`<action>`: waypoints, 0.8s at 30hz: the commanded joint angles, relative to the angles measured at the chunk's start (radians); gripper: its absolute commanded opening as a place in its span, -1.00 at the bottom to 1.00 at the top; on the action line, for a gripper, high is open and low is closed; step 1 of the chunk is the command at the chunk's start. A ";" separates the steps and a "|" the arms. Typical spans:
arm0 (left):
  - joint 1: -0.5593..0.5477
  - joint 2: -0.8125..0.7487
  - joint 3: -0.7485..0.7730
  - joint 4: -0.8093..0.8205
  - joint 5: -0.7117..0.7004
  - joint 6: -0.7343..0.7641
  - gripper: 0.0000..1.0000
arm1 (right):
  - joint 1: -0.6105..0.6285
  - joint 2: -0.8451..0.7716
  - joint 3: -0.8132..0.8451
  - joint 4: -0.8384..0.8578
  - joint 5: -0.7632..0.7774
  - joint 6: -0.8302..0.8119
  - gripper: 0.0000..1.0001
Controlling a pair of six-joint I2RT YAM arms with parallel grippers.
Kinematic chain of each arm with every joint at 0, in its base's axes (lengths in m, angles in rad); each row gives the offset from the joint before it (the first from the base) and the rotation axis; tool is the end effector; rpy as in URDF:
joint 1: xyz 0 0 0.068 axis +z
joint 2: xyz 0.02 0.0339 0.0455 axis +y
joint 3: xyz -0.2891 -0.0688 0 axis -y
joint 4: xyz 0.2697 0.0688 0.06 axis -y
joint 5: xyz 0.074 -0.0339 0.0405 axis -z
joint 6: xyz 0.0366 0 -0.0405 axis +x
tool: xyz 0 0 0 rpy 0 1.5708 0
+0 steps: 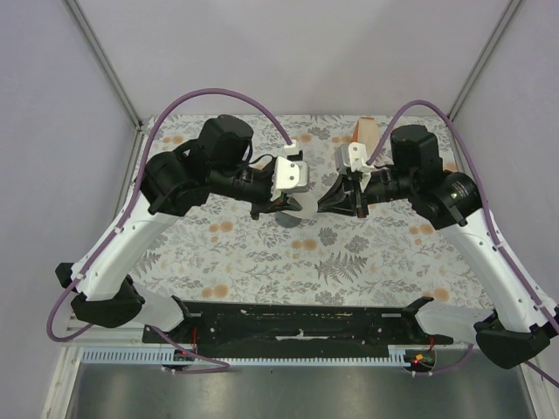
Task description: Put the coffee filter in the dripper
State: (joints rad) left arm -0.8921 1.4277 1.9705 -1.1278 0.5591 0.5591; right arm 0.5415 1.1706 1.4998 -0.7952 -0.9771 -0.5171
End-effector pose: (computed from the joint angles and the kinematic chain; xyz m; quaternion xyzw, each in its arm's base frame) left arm 0.1521 -0.2195 0.5323 0.6596 0.5468 -0.3151 0.4082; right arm 0.1794 0.1433 0.4813 -0.5921 0.5245 0.4052 0.4584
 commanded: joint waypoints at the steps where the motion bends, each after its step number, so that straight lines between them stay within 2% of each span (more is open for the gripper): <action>1: -0.010 -0.021 0.021 0.020 0.001 0.021 -0.96 | 0.006 -0.025 0.020 0.025 -0.044 -0.004 -0.74; 15: -0.010 -0.021 0.021 0.033 -0.037 0.021 -0.96 | 0.017 -0.009 0.033 -0.036 -0.081 -0.015 -0.61; 19: -0.008 -0.023 0.019 0.031 -0.033 0.021 -0.96 | 0.017 -0.005 0.037 -0.024 -0.043 -0.006 -0.66; 24: -0.008 -0.026 0.019 0.030 -0.030 0.022 -0.96 | 0.017 -0.012 0.025 -0.025 0.024 -0.015 -0.83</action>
State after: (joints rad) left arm -0.8948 1.4277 1.9705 -1.1275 0.5270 0.5591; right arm 0.5545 1.1629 1.5005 -0.8322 -1.0073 -0.5320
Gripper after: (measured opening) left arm 0.026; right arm 0.112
